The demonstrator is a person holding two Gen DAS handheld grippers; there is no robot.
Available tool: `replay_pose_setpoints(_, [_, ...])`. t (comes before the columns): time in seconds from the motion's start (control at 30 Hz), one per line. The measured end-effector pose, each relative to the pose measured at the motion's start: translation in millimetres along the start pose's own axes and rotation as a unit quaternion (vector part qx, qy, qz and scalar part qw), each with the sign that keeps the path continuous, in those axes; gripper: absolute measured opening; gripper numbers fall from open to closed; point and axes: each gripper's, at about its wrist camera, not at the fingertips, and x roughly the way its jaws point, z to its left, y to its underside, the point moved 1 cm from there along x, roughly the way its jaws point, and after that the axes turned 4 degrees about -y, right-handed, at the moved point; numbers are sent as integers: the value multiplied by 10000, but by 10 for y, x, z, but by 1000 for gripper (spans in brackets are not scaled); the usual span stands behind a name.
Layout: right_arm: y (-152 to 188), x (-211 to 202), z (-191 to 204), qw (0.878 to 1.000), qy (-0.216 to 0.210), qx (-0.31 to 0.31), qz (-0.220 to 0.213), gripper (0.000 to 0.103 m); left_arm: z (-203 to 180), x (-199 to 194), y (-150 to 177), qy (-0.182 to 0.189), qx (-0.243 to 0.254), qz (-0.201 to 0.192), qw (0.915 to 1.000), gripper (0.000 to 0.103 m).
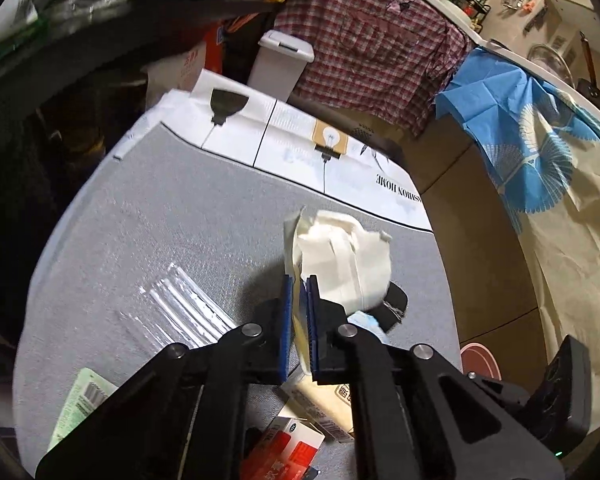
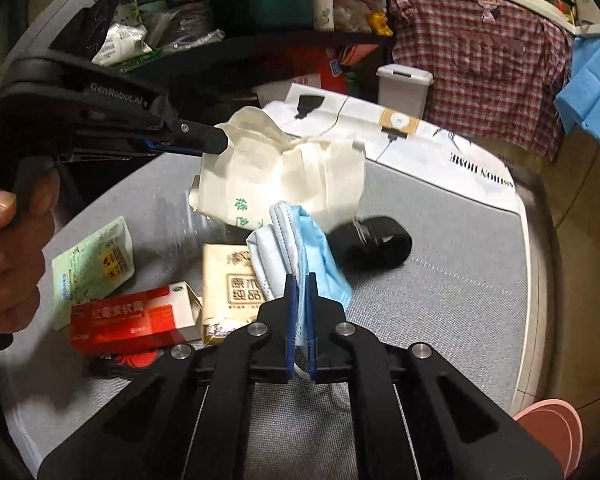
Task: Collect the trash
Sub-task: 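Grasp the blue face masks with the right tool while the left tool grasps the cream cloth bag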
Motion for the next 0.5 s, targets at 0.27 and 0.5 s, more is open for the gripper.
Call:
replay_pose_setpoints(0.27, [-41,-239,95,9997,34,-20,-227,3,-61,-260,-16,-220,379,-343,9985,5])
replay_pose_setpoints(0.5, [-60,-472,189,9991,115,-40,-408,3,-97,-499,8,-367,653,-600,9954,5])
